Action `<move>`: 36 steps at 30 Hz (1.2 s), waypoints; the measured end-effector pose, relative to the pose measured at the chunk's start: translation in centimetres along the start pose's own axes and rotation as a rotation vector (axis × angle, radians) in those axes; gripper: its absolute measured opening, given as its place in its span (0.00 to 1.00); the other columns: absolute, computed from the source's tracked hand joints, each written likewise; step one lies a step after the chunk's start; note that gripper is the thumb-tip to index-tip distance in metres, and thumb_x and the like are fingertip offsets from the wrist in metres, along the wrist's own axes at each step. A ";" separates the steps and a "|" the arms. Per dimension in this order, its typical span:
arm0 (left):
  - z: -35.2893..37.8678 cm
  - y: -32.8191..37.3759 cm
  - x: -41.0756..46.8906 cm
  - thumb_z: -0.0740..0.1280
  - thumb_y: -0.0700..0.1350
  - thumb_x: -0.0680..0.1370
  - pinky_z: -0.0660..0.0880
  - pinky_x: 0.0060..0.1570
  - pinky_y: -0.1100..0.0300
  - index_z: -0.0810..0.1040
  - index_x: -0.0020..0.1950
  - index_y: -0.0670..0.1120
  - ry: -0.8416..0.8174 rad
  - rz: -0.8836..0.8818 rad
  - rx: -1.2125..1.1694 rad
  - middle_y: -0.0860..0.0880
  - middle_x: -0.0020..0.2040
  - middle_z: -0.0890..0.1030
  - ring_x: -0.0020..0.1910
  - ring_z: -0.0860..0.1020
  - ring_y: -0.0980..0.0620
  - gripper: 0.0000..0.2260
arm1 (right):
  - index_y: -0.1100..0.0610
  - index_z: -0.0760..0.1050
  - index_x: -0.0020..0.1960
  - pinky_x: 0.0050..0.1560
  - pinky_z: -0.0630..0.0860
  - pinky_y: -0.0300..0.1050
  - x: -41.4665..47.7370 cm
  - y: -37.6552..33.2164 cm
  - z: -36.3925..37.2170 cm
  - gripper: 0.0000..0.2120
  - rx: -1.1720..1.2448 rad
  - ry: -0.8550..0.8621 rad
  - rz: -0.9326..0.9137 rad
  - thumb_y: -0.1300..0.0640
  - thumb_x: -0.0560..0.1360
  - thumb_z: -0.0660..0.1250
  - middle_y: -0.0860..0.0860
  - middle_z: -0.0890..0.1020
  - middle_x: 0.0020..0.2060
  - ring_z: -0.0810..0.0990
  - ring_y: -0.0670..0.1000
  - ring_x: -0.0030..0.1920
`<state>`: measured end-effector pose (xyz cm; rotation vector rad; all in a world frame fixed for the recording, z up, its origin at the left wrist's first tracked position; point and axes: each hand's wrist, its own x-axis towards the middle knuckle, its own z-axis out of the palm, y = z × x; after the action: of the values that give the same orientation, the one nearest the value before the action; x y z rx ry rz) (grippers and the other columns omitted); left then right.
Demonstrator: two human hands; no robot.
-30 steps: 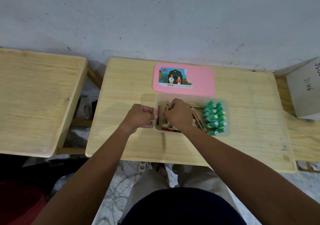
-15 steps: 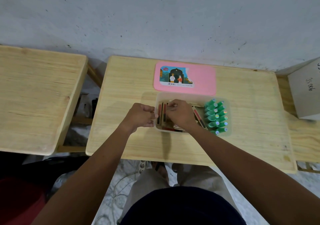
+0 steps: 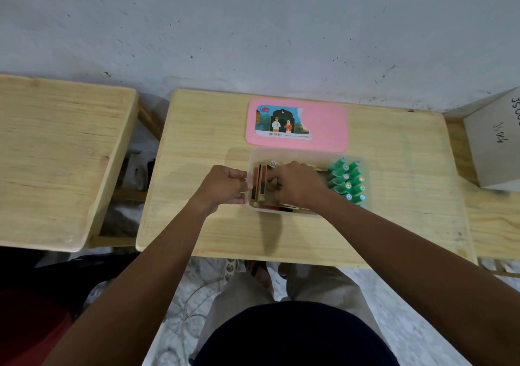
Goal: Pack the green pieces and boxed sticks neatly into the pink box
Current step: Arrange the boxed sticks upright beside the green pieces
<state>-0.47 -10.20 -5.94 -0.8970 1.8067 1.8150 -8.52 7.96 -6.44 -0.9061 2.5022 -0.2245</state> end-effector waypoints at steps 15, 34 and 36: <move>0.0 -0.1 -0.1 0.74 0.38 0.74 0.83 0.48 0.50 0.84 0.54 0.40 0.000 0.000 -0.004 0.38 0.50 0.85 0.41 0.84 0.46 0.10 | 0.47 0.74 0.57 0.36 0.76 0.41 -0.4 -0.2 -0.6 0.17 0.854 0.345 0.299 0.60 0.71 0.72 0.51 0.85 0.36 0.81 0.48 0.34; 0.2 0.7 -0.9 0.73 0.37 0.73 0.83 0.48 0.50 0.84 0.54 0.39 0.004 -0.012 0.013 0.38 0.50 0.85 0.44 0.84 0.43 0.10 | 0.48 0.84 0.54 0.48 0.76 0.46 -0.5 0.3 -1.0 0.11 0.083 -0.325 -0.110 0.50 0.73 0.70 0.45 0.84 0.48 0.79 0.48 0.49; 0.1 0.7 -0.9 0.73 0.37 0.73 0.82 0.49 0.50 0.84 0.54 0.39 0.002 -0.012 0.011 0.37 0.50 0.85 0.44 0.84 0.43 0.10 | 0.49 0.82 0.58 0.45 0.73 0.44 -0.6 -0.2 -1.2 0.13 0.056 -0.339 -0.157 0.52 0.74 0.69 0.45 0.83 0.50 0.77 0.46 0.48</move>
<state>-0.34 -10.01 -4.87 -0.9039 1.8068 1.7962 -8.55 8.15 -5.13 -1.0250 2.1081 -0.1733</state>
